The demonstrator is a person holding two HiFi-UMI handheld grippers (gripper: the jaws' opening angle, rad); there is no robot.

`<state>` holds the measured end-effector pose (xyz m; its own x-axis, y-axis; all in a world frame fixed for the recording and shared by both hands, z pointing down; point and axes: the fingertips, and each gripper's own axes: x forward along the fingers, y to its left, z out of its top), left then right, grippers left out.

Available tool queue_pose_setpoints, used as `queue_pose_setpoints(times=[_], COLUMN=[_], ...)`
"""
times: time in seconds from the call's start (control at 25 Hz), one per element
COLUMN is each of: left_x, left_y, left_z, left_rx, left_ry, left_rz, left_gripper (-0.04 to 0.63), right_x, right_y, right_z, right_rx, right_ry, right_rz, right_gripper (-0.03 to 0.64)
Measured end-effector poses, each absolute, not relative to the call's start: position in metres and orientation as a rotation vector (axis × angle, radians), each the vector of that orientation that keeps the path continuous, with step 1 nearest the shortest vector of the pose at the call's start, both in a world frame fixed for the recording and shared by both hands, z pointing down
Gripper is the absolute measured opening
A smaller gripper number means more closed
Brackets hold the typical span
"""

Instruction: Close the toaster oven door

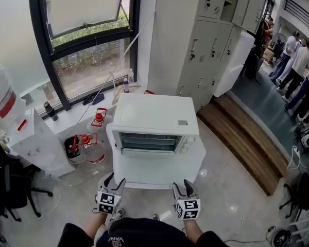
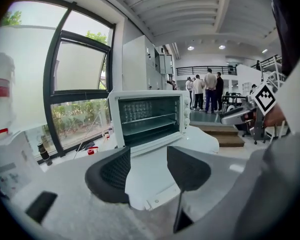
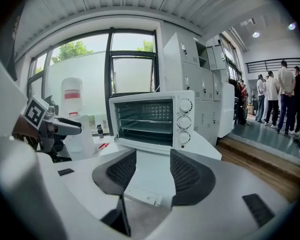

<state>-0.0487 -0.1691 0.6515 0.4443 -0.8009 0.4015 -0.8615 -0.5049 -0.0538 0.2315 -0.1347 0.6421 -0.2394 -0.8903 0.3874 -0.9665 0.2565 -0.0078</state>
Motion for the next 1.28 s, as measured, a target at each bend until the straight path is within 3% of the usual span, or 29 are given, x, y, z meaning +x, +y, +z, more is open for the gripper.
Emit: queue_pose_setpoints(times=[0.44,1.28], left_x=[-0.061,-0.059], left_y=[-0.152,-0.125], left_z=[0.708,0.739], left_rx=[2.251,2.176], left_ry=[-1.533,-1.507], left_rz=[0.616,0.701], left_gripper=[0.224,0.224], right_x=[0.248,0.233], right_y=[-0.126,-0.119], right_z=[0.724,0.818], right_rx=[1.512,1.411], right_ry=[-2.129,-2.027], right_rz=[0.471,0.659], right_gripper=[0.238,0.213])
